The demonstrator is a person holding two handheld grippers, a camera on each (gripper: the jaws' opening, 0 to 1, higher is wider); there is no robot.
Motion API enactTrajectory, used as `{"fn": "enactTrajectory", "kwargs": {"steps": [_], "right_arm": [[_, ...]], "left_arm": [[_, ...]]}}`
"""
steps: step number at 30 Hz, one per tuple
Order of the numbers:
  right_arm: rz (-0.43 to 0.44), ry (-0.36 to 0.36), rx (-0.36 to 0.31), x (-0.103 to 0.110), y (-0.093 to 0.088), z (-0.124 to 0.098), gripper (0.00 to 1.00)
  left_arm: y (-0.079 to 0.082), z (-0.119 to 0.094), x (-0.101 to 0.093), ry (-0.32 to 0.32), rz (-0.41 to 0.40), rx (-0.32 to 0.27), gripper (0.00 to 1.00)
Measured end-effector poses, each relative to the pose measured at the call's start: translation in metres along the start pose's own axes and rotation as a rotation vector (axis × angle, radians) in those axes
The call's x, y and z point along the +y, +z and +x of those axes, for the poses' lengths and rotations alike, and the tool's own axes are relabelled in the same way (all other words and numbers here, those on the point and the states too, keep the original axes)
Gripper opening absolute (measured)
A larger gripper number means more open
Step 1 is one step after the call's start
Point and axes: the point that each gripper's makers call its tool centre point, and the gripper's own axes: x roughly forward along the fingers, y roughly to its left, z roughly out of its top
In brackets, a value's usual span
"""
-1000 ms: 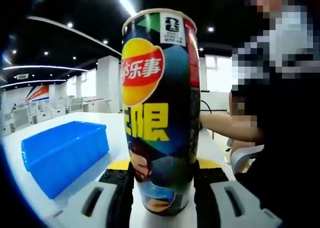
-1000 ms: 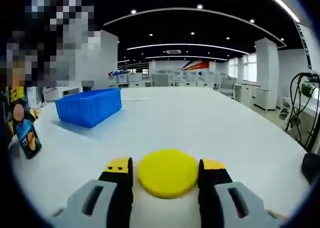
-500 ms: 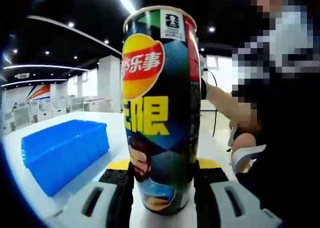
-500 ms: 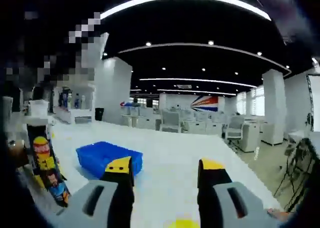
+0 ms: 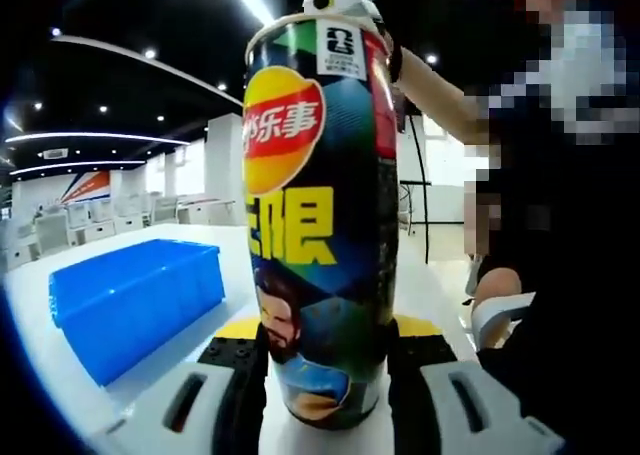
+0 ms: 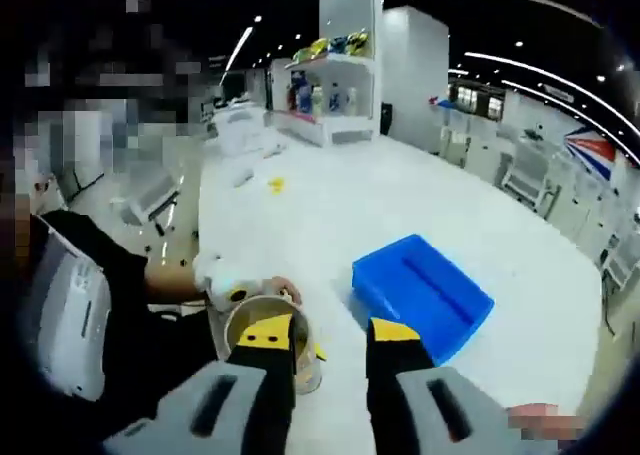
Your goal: Open the lid of the chip container on the table, take out the chips, place them into the box in front of the container, and close the lid
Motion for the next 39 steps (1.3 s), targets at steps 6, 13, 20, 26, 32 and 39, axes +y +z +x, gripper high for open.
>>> {"fn": "enactTrajectory", "kwargs": {"steps": [6,13,20,26,32,39], "right_arm": [[0.027,0.072,0.173,0.003,-0.008,0.014,0.07],[-0.039,0.127,0.272,0.016,-0.023,0.030,0.03],[0.070,0.094,0.283,0.014,-0.022,0.029,0.00],[0.181,-0.028,0.282,0.007,-0.025,0.026,0.00],[0.223,-0.148,0.259,0.003,-0.028,0.022,0.00],[0.229,-0.197,0.282,0.002,-0.032,0.018,0.00]], "left_arm": [[0.000,0.000,0.000,-0.001,0.002,0.002,0.48],[-0.001,0.001,-0.001,-0.022,0.013,0.015,0.48],[0.000,0.001,-0.001,-0.021,0.010,-0.006,0.49],[0.001,-0.002,0.005,0.065,0.051,-0.040,0.50],[0.008,-0.009,0.009,0.214,0.038,-0.080,0.48],[0.022,-0.017,0.008,0.310,0.016,-0.153,0.46]]}}
